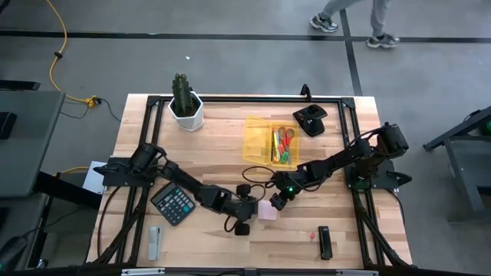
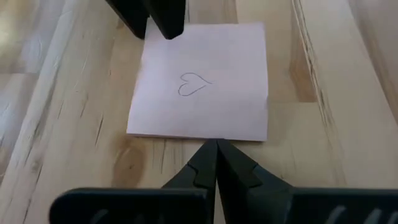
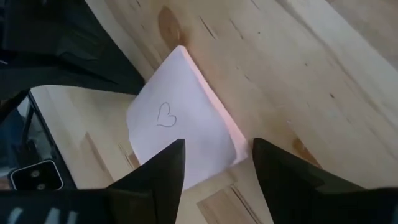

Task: Pack school essentials
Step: Put the pink sticky note into the yellow supply box

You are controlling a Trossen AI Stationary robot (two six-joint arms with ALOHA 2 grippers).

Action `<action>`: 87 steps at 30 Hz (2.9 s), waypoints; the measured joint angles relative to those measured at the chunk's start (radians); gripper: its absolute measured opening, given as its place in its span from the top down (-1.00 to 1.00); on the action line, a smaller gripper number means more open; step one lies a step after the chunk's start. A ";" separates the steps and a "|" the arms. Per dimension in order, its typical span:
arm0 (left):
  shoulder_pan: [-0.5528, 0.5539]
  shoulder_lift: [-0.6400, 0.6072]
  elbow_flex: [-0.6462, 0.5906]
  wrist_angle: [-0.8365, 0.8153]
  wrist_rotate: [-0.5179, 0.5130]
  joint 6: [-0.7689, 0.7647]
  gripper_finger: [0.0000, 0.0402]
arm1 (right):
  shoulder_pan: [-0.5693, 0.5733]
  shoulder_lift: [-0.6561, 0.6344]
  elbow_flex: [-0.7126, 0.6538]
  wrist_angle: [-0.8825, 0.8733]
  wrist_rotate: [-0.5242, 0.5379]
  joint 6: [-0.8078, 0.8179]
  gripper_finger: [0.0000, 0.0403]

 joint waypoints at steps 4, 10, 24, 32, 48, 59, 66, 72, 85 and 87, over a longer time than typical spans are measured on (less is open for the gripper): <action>0.011 0.000 0.000 0.000 0.014 0.000 1.00 | 0.001 0.001 0.000 0.007 -0.010 0.007 0.09; 0.016 0.001 -0.001 0.016 0.022 0.009 1.00 | 0.002 0.001 0.000 0.005 -0.022 0.007 0.14; 0.016 0.001 -0.001 0.019 0.023 -0.009 1.00 | 0.003 0.001 -0.001 0.003 -0.005 -0.005 0.96; 0.025 -0.017 -0.002 -0.010 0.087 -0.015 1.00 | 0.001 -0.002 0.000 0.006 -0.047 -0.036 0.98; 0.092 -0.548 -0.079 -0.375 0.198 0.141 1.00 | -0.028 -0.296 0.000 -0.098 -0.117 -0.264 1.00; 0.145 -1.151 -0.122 -0.353 -0.022 0.245 1.00 | -0.151 -0.593 0.002 0.150 0.133 -0.536 1.00; 0.239 -1.333 -0.168 -0.224 0.026 0.288 1.00 | -0.242 -0.710 0.002 0.168 0.288 -0.710 1.00; 0.315 -1.398 -0.358 0.016 0.118 0.144 1.00 | -0.292 -0.750 0.002 0.161 0.272 -0.785 1.00; 0.317 -1.355 -0.410 0.056 0.096 0.068 1.00 | -0.303 -0.752 0.002 0.163 0.128 -0.817 1.00; 0.317 -1.353 -0.410 0.054 0.096 0.070 1.00 | -0.303 -0.752 0.002 0.163 0.130 -0.816 1.00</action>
